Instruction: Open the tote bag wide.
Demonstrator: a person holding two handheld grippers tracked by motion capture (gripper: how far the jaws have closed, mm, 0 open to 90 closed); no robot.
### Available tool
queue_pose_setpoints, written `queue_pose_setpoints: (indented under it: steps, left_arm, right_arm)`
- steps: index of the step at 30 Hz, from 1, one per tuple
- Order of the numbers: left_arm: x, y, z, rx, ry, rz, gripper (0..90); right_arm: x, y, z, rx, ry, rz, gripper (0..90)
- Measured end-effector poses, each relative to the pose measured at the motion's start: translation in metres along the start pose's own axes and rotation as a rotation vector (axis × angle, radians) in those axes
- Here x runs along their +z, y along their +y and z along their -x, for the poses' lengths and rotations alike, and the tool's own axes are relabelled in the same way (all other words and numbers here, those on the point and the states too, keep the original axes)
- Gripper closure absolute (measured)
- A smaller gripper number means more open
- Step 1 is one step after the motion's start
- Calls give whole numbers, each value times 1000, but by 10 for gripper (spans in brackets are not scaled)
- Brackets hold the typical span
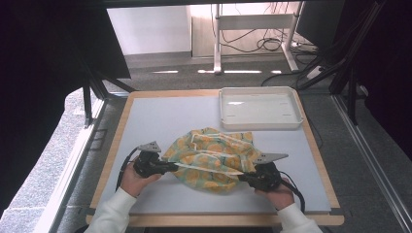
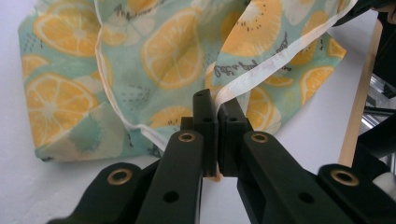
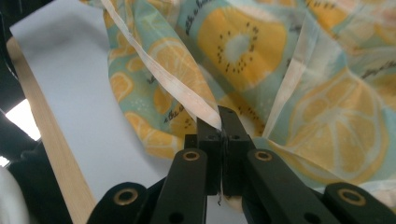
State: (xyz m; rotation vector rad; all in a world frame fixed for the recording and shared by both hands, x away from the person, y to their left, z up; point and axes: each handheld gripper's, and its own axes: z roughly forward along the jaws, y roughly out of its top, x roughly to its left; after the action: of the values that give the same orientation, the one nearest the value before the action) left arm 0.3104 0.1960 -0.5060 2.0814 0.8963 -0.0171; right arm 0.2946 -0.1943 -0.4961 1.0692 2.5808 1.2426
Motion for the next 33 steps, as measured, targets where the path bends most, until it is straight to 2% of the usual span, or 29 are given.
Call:
queue_pose_setpoints:
  steps: [6,12,17,21,22,24,26,28,30,33]
  left_arm:
    - [6,-8,0,1,-3,-33,883]
    - [16,-13,-2,-7,7,-88,881]
    - [19,-15,-3,-15,4,-89,865]
    - [18,-16,-3,-4,15,-82,796]
    - [17,-16,-3,-3,17,-77,752]
    - [13,-15,-3,4,26,-56,668]
    - [6,-14,-3,4,42,-51,548]
    - [-3,-13,-3,6,54,-24,463]
    - [-10,-13,-4,5,55,0,414]
    - [-17,-12,-2,10,51,27,363]
  right_arm:
    - [4,-7,-2,-7,7,-46,881]
    - [10,-13,-4,-29,-1,-89,857]
    - [8,-15,-4,-31,-2,-88,823]
    - [5,-17,-7,-63,-15,-63,565]
    - [2,-17,-9,-64,-30,-48,499]
    - [-4,-18,-12,-63,-46,-15,427]
    - [-12,-18,-14,-62,-66,22,375]
    - [-20,-18,-16,-63,-90,49,323]
    - [-29,-18,-18,-58,-114,70,280]
    - [-40,-13,-17,-43,-121,110,263]
